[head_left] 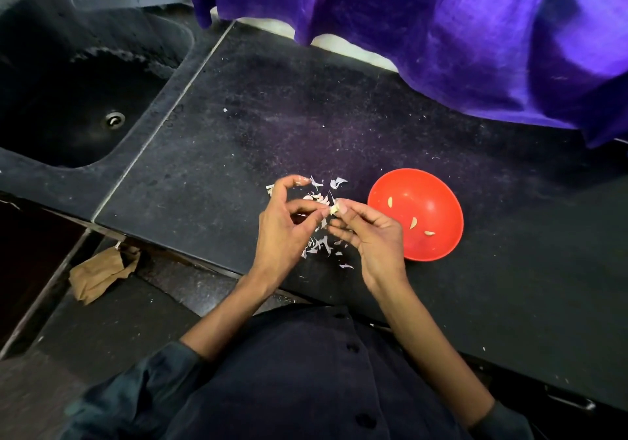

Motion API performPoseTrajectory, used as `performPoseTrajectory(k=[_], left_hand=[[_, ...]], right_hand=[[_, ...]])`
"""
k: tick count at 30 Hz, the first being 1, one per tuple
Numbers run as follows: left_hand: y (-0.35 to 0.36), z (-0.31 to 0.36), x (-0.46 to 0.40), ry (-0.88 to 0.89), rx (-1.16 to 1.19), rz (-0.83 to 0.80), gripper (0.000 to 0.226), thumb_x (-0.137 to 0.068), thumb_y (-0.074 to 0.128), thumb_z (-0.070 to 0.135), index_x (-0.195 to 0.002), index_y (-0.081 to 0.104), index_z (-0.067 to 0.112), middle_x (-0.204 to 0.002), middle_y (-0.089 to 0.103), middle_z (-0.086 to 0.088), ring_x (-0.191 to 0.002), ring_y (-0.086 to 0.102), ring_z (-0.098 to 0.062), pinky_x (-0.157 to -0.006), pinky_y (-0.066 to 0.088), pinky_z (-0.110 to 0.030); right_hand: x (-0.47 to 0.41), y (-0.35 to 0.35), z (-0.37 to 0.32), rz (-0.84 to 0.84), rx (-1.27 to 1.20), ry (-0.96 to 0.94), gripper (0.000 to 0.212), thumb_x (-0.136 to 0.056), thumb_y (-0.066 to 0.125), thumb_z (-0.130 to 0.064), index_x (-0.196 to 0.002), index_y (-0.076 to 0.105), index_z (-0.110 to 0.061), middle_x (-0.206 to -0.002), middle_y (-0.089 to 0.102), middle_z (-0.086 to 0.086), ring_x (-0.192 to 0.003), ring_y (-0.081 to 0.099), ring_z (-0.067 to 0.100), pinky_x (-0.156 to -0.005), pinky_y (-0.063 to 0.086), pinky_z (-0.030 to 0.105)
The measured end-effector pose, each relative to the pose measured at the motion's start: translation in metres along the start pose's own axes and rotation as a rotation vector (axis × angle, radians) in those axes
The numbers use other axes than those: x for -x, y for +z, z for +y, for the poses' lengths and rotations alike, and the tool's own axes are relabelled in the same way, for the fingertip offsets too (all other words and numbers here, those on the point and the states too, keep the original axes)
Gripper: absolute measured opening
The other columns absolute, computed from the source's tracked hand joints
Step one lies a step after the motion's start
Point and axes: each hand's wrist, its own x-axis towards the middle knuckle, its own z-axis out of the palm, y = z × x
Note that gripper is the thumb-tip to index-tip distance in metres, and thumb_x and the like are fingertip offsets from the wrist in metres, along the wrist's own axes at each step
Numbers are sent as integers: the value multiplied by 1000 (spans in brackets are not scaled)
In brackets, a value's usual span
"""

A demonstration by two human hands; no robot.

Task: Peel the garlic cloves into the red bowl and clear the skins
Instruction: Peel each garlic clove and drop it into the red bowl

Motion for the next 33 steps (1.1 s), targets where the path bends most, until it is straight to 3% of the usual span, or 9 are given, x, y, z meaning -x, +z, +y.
performPoseTrajectory(k=[3, 5, 7, 10, 12, 22, 25, 28, 33], left_hand=[[0, 1, 1, -11, -11, 2, 44, -84, 75, 19, -106, 41, 35, -84, 75, 13, -86, 69, -5, -89, 50, -33], [0, 3, 2, -24, -9, 4, 44, -83, 75, 14, -102, 39, 31, -81, 75, 11, -78, 68, -1, -79, 46, -15], [1, 6, 3, -34, -15, 13, 44, -84, 74, 12, -97, 36, 30, -80, 75, 10, -72, 67, -3, -69, 44, -10], [2, 6, 4, -18, -45, 37, 45, -85, 72, 12, -91, 31, 30, -81, 75, 11, -64, 65, -15, -63, 47, -22], [3, 6, 4, -9, -52, 47, 46, -85, 71, 11, -88, 28, 28, -80, 75, 12, -63, 63, -15, -62, 45, -20], [-1, -5, -1, -75, 125, 39, 42, -82, 73, 23, -90, 33, 29, -85, 76, 1, -82, 67, -33, -86, 49, -57], [-4, -5, -1, -68, 185, 4, 32, -87, 71, 14, -99, 43, 23, -89, 75, -4, -76, 69, -33, -82, 55, -47], [-5, -3, 2, -21, 188, -59, 34, -87, 66, 0, -110, 48, 17, -105, 72, -5, -85, 68, -26, -76, 57, -38], [-5, -3, 3, 5, 177, -26, 41, -81, 75, 8, -107, 51, 28, -97, 73, -1, -85, 68, -24, -81, 54, -54]], right_hand=[[1, 0, -1, -23, 18, -8, 19, -89, 61, 2, -106, 68, 1, -87, 73, 10, -77, 69, 15, -71, 57, 25], [2, 0, 0, -13, 31, -11, 18, -89, 62, 1, -104, 69, -1, -87, 73, 10, -77, 69, 15, -71, 57, 26], [2, 1, 1, -1, 45, -17, 15, -87, 64, 0, -99, 71, -5, -87, 74, 9, -77, 70, 16, -71, 57, 26], [2, 2, 2, 10, 63, -32, 13, -86, 66, -1, -94, 72, -10, -83, 74, 5, -74, 70, 15, -70, 57, 26], [2, 3, 1, 13, 62, -38, 13, -86, 66, -1, -94, 72, -9, -82, 74, 4, -72, 70, 15, -70, 58, 27], [1, 1, 1, -68, -49, 52, 14, -90, 60, -2, -101, 68, -1, -87, 72, 10, -76, 68, 17, -69, 58, 28], [0, -1, 0, -49, -47, 33, 11, -91, 60, -1, -98, 69, -3, -83, 71, 8, -75, 67, 18, -68, 58, 28], [0, -3, 0, -19, -11, 8, 9, -89, 62, -3, -93, 70, -3, -81, 69, 9, -71, 66, 16, -64, 57, 27], [0, -3, 1, 1, 88, -51, 6, -86, 67, -6, -89, 72, -5, -77, 67, 7, -66, 63, 13, -60, 57, 25]])
